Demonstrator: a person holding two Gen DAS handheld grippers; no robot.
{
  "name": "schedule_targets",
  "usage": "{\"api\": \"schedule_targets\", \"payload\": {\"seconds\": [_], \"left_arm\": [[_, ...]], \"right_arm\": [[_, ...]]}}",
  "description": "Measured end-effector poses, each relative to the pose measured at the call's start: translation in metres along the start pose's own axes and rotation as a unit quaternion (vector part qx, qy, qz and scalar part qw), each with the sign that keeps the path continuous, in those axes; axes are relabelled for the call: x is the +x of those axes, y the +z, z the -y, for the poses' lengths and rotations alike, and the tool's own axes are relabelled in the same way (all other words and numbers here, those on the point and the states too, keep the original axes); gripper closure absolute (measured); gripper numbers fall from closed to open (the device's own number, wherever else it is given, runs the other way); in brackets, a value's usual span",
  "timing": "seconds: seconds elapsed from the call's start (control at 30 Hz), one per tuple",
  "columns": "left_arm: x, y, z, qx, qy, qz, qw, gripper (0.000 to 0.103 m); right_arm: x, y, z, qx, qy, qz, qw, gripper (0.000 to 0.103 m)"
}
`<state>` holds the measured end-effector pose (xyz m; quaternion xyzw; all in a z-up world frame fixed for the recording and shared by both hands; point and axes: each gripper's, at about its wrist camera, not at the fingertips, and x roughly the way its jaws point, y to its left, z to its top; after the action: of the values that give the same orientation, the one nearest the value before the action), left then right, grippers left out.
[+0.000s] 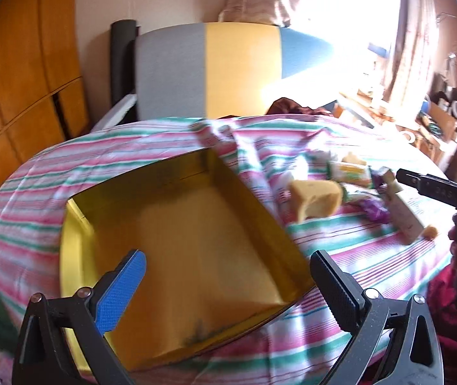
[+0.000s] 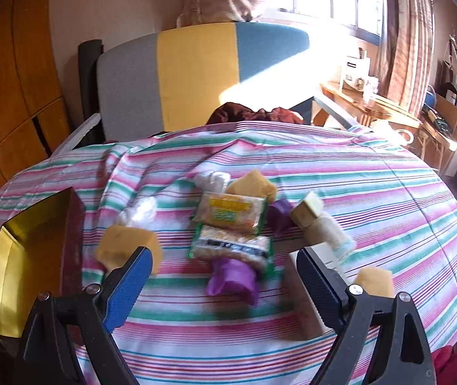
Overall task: Organize objects
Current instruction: 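Move both tools from the gold tray toward the scattered items, then grasp the yellow sponge with the left tool while the right tool grasps the white box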
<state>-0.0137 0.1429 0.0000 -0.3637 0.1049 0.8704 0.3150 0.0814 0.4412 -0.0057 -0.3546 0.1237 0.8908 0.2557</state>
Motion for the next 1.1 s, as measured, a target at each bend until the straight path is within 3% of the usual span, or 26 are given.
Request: {"api": "schedule_targets", "payload": {"seconds": [0.17, 0.27, 0.43, 0.7, 0.87, 0.9, 0.93, 0.97, 1.1], "left_arm": [[0.032, 0.035, 0.030, 0.000, -0.053, -0.028, 0.9982, 0.000], [0.057, 0.052, 0.053, 0.010, -0.064, -0.051, 0.9966, 0.000], [0.102, 0.068, 0.088, 0.037, -0.052, -0.080, 0.9948, 0.000], [0.164, 0.079, 0.117, 0.050, -0.026, -0.127, 0.9904, 0.000], [0.192, 0.077, 0.125, 0.065, 0.000, -0.145, 0.9872, 0.001], [0.194, 0.076, 0.125, 0.065, -0.001, -0.146, 0.9872, 0.007], [0.196, 0.074, 0.124, 0.064, -0.007, -0.148, 0.9870, 0.021], [0.197, 0.073, 0.124, 0.059, -0.025, -0.152, 0.9864, 0.025], [0.187, 0.069, 0.124, 0.057, -0.032, -0.136, 0.9886, 0.029]], "right_arm": [[0.011, 0.008, 0.058, 0.043, -0.018, 0.011, 0.999, 0.010], [0.016, 0.006, 0.091, 0.091, -0.021, 0.019, 0.995, 0.010], [0.025, -0.001, 0.132, 0.184, -0.010, 0.005, 0.983, 0.010], [0.023, -0.001, 0.159, 0.241, -0.001, 0.009, 0.971, 0.010], [0.027, 0.000, 0.162, 0.243, 0.010, -0.003, 0.970, 0.010], [0.030, 0.000, 0.160, 0.237, 0.014, -0.014, 0.971, 0.010], [0.035, 0.000, 0.156, 0.227, 0.017, -0.027, 0.973, 0.010], [0.040, 0.000, 0.150, 0.212, 0.021, -0.043, 0.976, 0.010], [0.062, -0.006, 0.117, 0.128, 0.018, -0.114, 0.985, 0.010]]}}
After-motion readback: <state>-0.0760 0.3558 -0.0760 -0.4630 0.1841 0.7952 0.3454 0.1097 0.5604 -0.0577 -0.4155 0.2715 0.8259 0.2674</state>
